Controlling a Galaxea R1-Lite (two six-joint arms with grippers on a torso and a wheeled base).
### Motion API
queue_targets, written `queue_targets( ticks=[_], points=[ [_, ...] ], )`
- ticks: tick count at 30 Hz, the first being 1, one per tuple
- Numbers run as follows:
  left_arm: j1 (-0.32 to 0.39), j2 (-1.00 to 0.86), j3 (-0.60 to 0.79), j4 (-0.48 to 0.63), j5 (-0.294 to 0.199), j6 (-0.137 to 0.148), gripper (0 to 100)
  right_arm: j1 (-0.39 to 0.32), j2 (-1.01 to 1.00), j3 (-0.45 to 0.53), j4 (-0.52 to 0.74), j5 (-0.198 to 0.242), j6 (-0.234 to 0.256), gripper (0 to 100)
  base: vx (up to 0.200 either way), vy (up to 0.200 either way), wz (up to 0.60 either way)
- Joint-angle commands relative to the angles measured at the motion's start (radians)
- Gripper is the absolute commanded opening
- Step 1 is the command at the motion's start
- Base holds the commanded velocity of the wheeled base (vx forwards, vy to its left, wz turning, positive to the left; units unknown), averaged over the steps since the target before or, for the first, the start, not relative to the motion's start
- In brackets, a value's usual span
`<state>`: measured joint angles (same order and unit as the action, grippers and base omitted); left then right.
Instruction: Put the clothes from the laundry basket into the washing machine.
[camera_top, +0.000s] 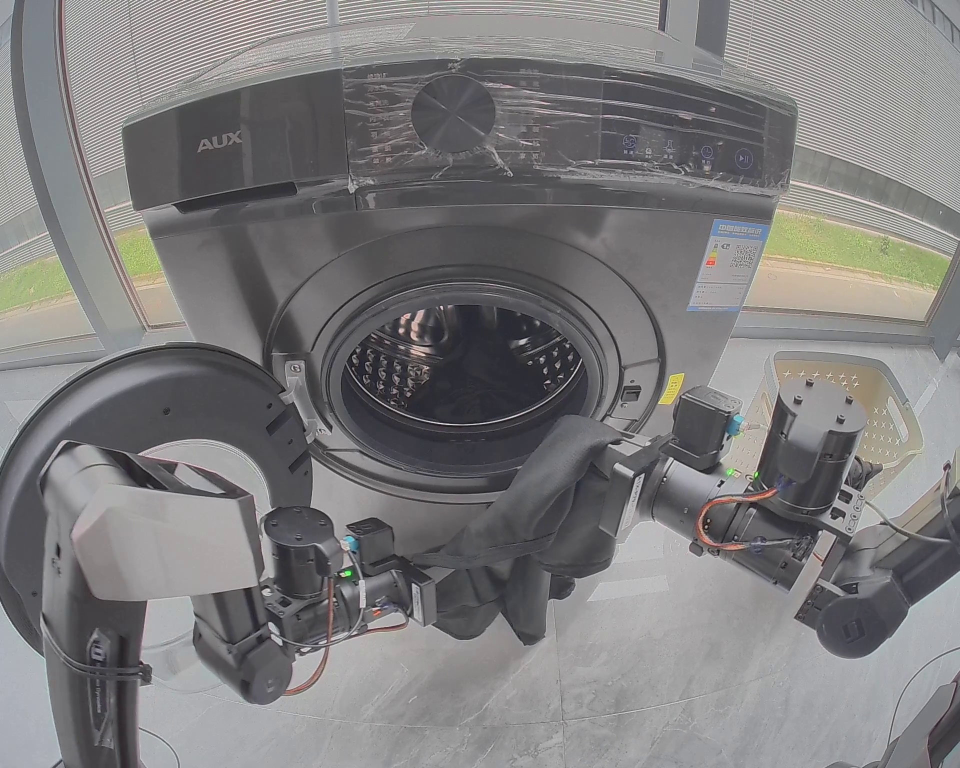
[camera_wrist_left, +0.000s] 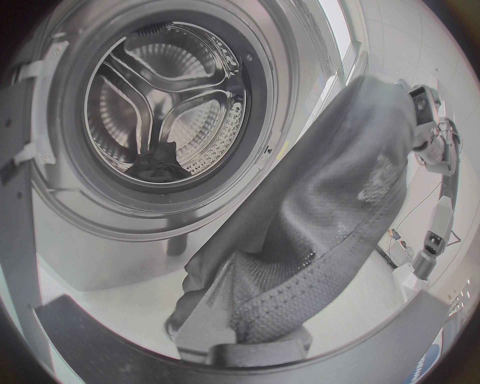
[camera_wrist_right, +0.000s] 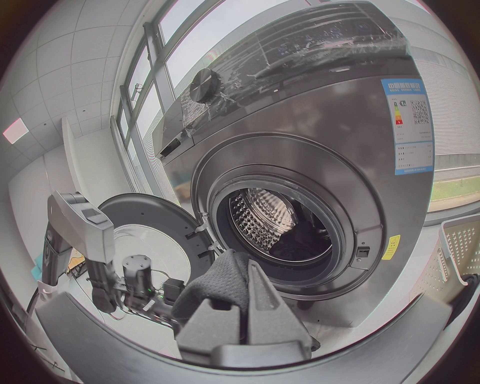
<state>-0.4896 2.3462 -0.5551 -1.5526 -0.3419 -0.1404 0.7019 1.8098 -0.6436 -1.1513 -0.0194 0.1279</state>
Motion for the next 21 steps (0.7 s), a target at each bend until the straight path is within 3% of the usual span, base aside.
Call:
queue_targets(
  ticks=[1,5,7,11,16,19,21],
  points=[
    [0.049,-0.303,0.254,-0.001,-0.006,-0.007,0,-0.091,-0.021,0.064,-0.015,0.079,0.052,0,0.0,0.0,0.0],
    [0.089,-0.433,0.322,-0.001,-0.009,-0.001,0,-0.107,-0.07,0.125,-0.015,0.128,0.104,0,0.0,0.0,0.0],
    [0.114,-0.579,0.336,0.002,-0.014,-0.016,0,-0.096,-0.127,0.196,-0.015,0.148,0.136,0,0.0,0.0,0.0],
    [0.114,-0.694,0.356,0.003,-0.028,-0.042,0,-0.093,-0.191,0.302,-0.015,0.185,0.141,0,0.0,0.0,0.0],
    [0.131,-0.755,0.357,0.002,-0.049,-0.048,0,-0.096,-0.202,0.334,-0.033,0.191,0.164,0,0.0,0.0,0.0],
    [0.144,-0.766,0.342,0.002,-0.065,-0.088,0,-0.091,-0.188,0.325,-0.087,0.19,0.168,0,0.0,0.0,0.0],
    [0.143,-0.772,0.33,0.003,-0.074,-0.099,0,-0.09,-0.175,0.328,-0.11,0.188,0.168,0,0.0,0.0,0.0]
  ],
)
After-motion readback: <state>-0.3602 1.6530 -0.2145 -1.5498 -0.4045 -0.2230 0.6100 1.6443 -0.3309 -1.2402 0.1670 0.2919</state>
